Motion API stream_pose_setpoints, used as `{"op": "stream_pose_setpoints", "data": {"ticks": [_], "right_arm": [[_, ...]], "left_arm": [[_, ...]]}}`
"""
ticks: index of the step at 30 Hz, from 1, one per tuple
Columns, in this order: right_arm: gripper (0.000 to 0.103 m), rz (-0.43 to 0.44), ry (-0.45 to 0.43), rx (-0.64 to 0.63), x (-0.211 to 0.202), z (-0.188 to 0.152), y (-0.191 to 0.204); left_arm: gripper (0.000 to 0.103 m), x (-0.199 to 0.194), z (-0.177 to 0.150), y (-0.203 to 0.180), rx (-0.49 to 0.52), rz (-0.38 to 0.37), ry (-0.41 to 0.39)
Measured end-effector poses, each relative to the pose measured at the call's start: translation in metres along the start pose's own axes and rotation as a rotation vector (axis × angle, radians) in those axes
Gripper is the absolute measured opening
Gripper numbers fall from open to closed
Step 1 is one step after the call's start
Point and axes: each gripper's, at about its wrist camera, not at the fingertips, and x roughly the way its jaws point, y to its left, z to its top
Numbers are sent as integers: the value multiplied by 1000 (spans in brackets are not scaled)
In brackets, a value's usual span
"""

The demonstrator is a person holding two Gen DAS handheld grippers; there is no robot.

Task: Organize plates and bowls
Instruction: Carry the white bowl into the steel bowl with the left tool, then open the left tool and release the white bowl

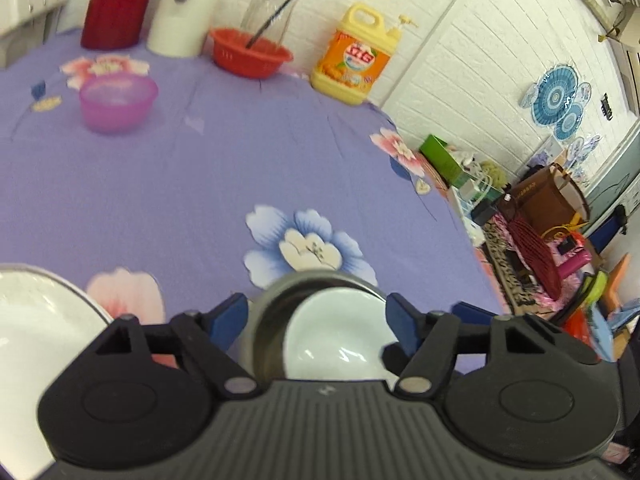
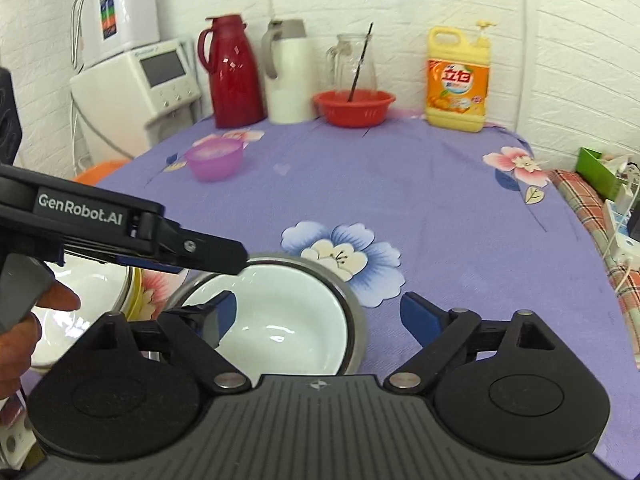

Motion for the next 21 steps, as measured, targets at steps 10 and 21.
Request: {"op": "stream_pose_setpoints", "data": {"ticks": [10,21], "right_arm": [[103,67,46,40,31,14,2],[103,98,104,-17,68,51,27]], "left_arm": [[71,-8,19,22,24,58,-43],[73,-16,51,74,-11,109,-90]]}}
